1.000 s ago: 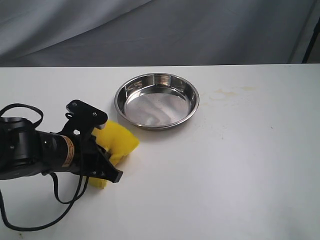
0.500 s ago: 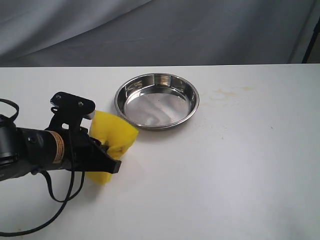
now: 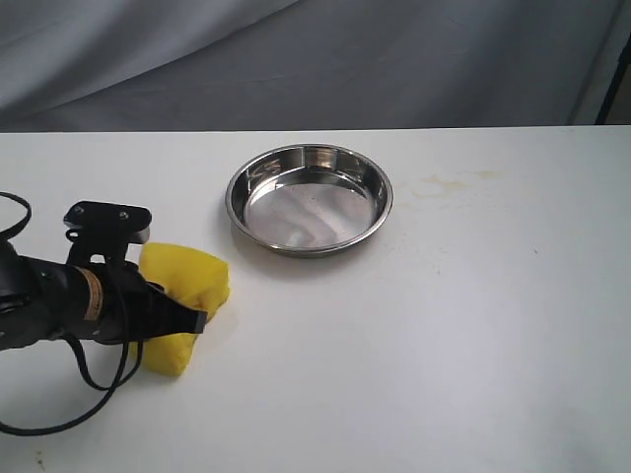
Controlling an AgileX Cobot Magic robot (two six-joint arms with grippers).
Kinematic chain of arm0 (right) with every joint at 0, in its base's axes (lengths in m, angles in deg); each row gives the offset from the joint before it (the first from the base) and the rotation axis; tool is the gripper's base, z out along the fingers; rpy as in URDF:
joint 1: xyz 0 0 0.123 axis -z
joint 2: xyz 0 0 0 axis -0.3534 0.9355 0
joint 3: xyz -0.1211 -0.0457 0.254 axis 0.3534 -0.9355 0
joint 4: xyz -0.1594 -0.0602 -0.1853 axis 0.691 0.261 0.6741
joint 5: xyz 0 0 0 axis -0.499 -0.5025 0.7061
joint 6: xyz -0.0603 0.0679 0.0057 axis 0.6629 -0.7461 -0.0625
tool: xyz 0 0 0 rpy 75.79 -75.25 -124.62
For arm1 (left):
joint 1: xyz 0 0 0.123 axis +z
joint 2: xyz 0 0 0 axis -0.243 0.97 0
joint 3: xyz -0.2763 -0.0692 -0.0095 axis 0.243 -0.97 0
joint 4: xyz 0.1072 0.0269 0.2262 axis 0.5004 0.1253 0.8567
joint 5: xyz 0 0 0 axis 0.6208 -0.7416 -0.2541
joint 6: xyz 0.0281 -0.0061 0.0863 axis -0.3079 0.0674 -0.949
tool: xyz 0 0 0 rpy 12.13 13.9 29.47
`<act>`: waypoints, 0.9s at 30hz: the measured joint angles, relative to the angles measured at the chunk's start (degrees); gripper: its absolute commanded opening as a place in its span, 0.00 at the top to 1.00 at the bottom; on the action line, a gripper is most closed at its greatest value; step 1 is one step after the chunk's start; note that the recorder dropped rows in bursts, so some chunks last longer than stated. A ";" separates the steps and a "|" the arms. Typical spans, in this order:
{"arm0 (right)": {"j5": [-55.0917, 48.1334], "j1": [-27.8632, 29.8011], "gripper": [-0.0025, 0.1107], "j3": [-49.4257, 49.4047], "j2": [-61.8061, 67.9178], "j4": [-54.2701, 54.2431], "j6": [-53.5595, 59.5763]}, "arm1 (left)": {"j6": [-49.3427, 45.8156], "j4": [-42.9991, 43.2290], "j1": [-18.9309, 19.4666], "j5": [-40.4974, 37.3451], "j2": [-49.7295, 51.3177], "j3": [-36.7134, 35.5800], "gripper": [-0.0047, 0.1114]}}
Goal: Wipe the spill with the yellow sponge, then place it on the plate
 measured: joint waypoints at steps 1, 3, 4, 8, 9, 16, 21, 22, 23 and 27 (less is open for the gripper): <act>0.00 0.00 0.98 0.00 0.00 0.00 0.00 | 0.00 0.00 0.95 -0.15 0.00 0.00 0.96; 0.00 0.00 0.98 0.00 0.00 0.00 0.00 | 0.00 0.00 2.74 -0.38 0.12 -0.13 0.96; 0.00 0.00 0.98 0.00 0.00 0.00 0.00 | 0.00 0.00 3.72 -0.38 0.12 -0.25 0.96; 0.00 0.00 0.98 0.00 0.00 0.00 0.00 | 0.00 0.00 7.74 -0.38 0.12 -0.66 0.96; 0.00 0.00 0.98 0.00 0.00 0.00 0.00 | 0.00 0.00 9.94 -0.38 0.12 -0.66 0.96; 0.00 0.00 0.98 0.00 0.00 0.00 0.00 | -0.84 1.54 18.06 1.57 0.12 -0.80 0.96; 0.00 0.00 0.98 0.00 0.00 0.00 0.00 | -0.95 1.54 25.06 2.90 0.12 -0.87 0.96; 0.00 0.00 0.98 0.00 0.00 0.00 0.00 | -0.95 1.54 25.84 2.90 0.12 -0.87 0.96; 0.00 0.00 0.98 0.00 0.00 0.00 0.00 | -0.95 1.54 26.27 2.90 0.12 -0.87 0.96; 0.00 0.00 0.98 0.00 0.00 0.00 0.00 | -0.95 1.54 26.35 3.54 0.12 -0.87 0.96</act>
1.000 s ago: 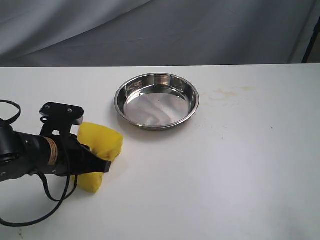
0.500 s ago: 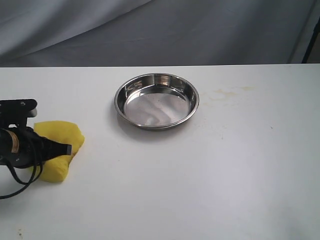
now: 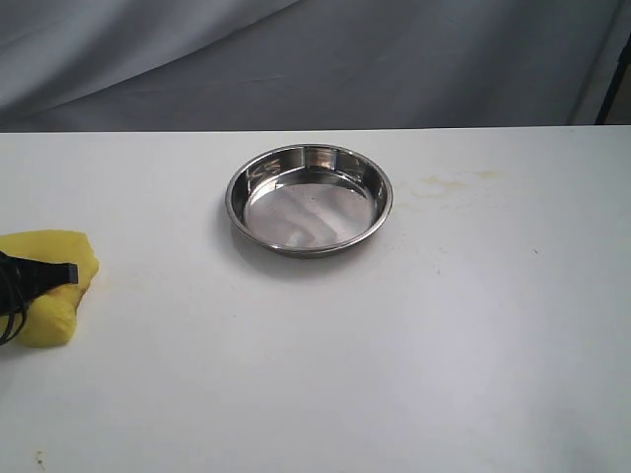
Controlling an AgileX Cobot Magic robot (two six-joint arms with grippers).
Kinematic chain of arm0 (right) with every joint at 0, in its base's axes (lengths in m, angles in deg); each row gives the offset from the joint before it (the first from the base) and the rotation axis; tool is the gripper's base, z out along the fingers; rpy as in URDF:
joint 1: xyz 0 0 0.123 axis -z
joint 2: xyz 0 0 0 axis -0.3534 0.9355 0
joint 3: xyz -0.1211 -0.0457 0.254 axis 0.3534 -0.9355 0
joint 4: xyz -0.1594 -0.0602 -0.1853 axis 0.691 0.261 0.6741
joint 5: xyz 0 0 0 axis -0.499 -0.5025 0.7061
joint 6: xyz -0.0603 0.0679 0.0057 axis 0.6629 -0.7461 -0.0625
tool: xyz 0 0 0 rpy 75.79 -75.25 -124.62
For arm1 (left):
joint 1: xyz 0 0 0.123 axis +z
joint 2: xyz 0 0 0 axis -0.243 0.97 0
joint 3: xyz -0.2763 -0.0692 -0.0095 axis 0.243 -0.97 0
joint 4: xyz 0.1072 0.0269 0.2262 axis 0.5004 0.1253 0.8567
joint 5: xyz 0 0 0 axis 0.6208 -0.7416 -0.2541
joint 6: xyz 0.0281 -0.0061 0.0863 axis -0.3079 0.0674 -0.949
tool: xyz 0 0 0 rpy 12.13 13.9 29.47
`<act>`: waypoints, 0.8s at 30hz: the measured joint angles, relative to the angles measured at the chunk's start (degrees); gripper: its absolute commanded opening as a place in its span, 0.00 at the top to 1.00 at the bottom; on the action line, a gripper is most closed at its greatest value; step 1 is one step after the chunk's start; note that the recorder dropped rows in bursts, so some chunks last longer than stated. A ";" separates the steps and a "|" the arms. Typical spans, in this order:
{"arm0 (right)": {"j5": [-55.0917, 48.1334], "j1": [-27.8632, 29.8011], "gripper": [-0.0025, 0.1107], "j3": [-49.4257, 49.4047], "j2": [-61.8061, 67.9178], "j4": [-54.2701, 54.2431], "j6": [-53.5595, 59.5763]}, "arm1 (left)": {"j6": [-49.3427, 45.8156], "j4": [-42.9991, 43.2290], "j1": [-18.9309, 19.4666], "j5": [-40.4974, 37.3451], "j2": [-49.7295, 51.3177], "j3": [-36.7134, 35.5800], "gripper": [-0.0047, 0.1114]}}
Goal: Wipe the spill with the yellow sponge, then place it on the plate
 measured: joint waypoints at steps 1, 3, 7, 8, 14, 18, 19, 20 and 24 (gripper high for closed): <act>0.00 0.00 0.98 0.00 0.00 0.00 0.00 | -0.09 0.00 0.07 0.26 -0.12 -0.06 0.96; 0.00 0.00 0.98 0.00 0.00 0.00 0.00 | -0.09 0.00 0.21 1.13 -1.46 -0.14 0.96; 0.00 0.00 0.98 0.00 0.00 0.00 0.00 | -0.29 0.00 0.30 3.60 -6.55 -0.14 0.96; 0.00 0.00 0.98 0.00 0.00 0.00 0.00 | -0.81 0.00 0.30 3.93 -8.08 -0.14 0.96; 0.00 0.00 0.98 0.00 0.00 0.00 0.00 | -1.90 0.00 0.30 4.30 -13.14 -0.14 0.96; 0.00 0.00 0.98 0.00 0.00 0.00 0.00 | -2.26 0.11 0.46 3.86 -12.31 -0.14 0.96; 0.00 0.00 0.98 0.00 0.00 0.00 0.00 | -2.43 0.11 0.67 3.86 -11.79 -0.14 0.96; 0.00 0.00 0.98 0.00 0.00 0.00 0.00 | -2.68 0.23 0.98 3.86 -11.02 -0.14 0.96; 0.00 0.00 0.98 0.00 0.00 0.00 0.00 | -2.90 0.23 2.89 2.97 -7.45 -0.14 0.96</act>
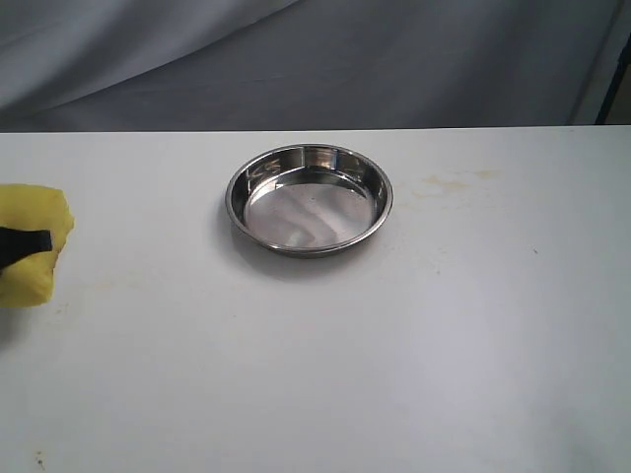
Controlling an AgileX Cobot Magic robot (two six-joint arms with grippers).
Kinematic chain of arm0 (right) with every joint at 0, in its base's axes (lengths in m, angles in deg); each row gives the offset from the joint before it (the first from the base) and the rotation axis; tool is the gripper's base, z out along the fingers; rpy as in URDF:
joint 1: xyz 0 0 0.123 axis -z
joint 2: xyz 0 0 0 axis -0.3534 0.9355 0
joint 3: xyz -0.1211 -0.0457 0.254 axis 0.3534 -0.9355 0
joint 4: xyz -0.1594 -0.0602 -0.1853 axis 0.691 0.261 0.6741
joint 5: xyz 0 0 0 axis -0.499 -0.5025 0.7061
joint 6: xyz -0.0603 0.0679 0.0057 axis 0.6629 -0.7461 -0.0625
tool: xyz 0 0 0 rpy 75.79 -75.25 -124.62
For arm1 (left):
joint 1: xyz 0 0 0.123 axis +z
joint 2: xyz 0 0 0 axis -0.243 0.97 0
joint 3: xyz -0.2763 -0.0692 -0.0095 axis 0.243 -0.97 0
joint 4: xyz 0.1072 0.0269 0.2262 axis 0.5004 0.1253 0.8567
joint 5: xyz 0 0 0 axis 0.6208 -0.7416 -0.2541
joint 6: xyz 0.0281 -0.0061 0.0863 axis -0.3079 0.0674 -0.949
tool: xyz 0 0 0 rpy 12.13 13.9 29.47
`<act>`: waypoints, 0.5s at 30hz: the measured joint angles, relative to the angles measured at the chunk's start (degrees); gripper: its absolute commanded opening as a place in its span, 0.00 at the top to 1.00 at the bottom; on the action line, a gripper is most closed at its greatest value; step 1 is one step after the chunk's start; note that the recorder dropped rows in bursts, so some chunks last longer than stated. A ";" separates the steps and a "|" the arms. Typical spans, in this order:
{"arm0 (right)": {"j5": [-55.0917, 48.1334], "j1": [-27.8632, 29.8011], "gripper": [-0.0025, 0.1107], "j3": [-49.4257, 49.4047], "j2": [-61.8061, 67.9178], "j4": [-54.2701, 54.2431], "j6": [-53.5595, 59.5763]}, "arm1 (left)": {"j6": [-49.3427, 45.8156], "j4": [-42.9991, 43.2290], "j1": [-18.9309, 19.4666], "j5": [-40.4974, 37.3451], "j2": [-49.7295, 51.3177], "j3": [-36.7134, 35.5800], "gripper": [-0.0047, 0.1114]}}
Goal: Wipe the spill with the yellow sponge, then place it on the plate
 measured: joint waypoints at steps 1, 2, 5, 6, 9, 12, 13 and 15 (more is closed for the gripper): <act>0.00 0.00 0.98 0.00 0.00 0.00 0.00 | 0.00 0.00 0.31 -0.27 1.02 0.00 0.96; 0.00 0.00 0.98 0.00 0.00 0.00 0.00 | 0.00 0.00 0.58 -0.37 2.03 0.00 0.96; 0.00 0.00 0.98 0.00 0.00 0.00 0.00 | 0.00 0.00 0.81 -0.38 4.81 0.00 0.96; 0.00 0.00 0.98 0.00 0.00 0.00 0.00 | 0.00 0.00 0.81 -0.38 5.75 0.00 0.96; 0.00 0.00 0.98 0.00 0.00 0.00 0.00 | 0.00 0.00 0.81 0.34 8.30 0.00 0.96; 0.00 0.00 0.98 0.00 0.00 0.00 0.00 | 0.29 0.00 0.81 2.49 9.73 0.00 0.96; 0.00 0.00 0.98 0.00 0.00 0.00 0.00 | 0.43 0.00 0.81 3.37 9.99 0.00 0.96; 0.00 0.00 0.98 0.00 0.00 0.00 0.00 | 0.64 0.00 0.81 4.53 10.46 0.00 0.96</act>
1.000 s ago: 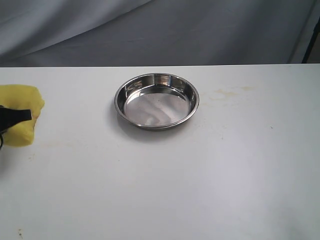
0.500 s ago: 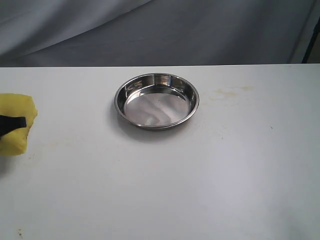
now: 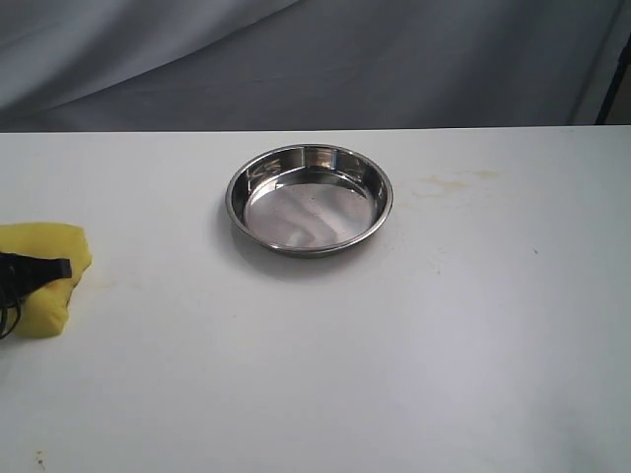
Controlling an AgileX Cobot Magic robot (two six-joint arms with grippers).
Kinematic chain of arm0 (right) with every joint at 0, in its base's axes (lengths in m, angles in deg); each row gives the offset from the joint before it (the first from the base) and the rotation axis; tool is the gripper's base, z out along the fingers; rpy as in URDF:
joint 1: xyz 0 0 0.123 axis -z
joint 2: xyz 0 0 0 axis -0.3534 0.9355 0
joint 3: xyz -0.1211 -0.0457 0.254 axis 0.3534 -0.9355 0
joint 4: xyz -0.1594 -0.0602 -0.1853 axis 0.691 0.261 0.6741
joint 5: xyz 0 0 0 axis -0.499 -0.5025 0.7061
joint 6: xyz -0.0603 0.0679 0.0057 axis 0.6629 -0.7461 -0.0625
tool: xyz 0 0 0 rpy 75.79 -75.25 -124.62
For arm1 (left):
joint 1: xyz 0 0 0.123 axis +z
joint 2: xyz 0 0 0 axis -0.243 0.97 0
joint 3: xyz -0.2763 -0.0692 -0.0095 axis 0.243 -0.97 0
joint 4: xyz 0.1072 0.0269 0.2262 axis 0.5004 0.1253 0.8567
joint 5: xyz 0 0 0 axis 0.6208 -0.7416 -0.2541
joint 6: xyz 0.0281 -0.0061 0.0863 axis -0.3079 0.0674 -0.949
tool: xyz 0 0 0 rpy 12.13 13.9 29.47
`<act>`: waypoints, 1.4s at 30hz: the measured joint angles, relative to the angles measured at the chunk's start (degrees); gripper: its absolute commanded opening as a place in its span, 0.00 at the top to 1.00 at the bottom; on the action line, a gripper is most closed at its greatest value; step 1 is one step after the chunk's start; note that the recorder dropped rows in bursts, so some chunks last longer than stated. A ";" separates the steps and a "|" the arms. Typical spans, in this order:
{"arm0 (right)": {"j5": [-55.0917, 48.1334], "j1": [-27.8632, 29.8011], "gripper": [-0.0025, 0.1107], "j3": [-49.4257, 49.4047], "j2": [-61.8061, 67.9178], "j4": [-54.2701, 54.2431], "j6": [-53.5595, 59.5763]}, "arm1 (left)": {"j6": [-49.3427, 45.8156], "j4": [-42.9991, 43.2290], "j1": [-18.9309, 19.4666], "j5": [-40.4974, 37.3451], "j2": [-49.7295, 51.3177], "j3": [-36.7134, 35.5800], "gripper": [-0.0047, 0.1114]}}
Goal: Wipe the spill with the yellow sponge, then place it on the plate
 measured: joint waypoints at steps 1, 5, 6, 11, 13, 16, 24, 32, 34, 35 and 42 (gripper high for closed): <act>0.00 0.00 0.98 0.00 0.00 0.00 0.00 | 0.00 0.00 0.00 0.36 0.12 0.00 0.96; 0.00 0.00 0.98 0.00 0.00 0.00 0.00 | 1.12 0.00 -0.13 1.57 0.36 0.00 0.96; 0.00 0.00 0.98 0.00 0.00 0.00 0.00 | 1.27 0.00 -0.44 1.72 0.36 0.00 0.96; 0.00 0.00 0.98 0.00 0.00 0.00 0.00 | 1.65 0.46 -4.78 3.34 0.36 0.00 0.96; 0.00 0.00 0.98 0.00 0.00 0.00 0.00 | 1.79 1.07 -8.41 4.05 0.48 0.00 0.96; 0.00 0.00 0.98 0.00 0.00 0.00 0.00 | 1.90 1.26 -11.49 4.15 0.59 0.00 0.96; 0.00 0.00 0.98 0.00 0.00 0.00 0.00 | 1.90 1.26 -21.27 4.18 0.59 0.00 0.96; 0.00 0.00 0.98 0.00 0.00 0.00 0.00 | 4.47 4.83 -24.96 8.29 0.47 0.00 0.96; 0.00 0.00 0.98 0.00 0.00 0.00 0.00 | 6.26 6.95 -24.96 8.91 0.47 0.00 0.96; 0.00 0.00 0.98 0.00 0.00 0.00 0.00 | 7.07 8.13 -24.96 9.01 0.47 0.00 0.96; 0.00 0.00 0.98 0.00 0.00 0.00 0.00 | 6.02 8.94 -24.58 4.98 0.47 0.00 0.96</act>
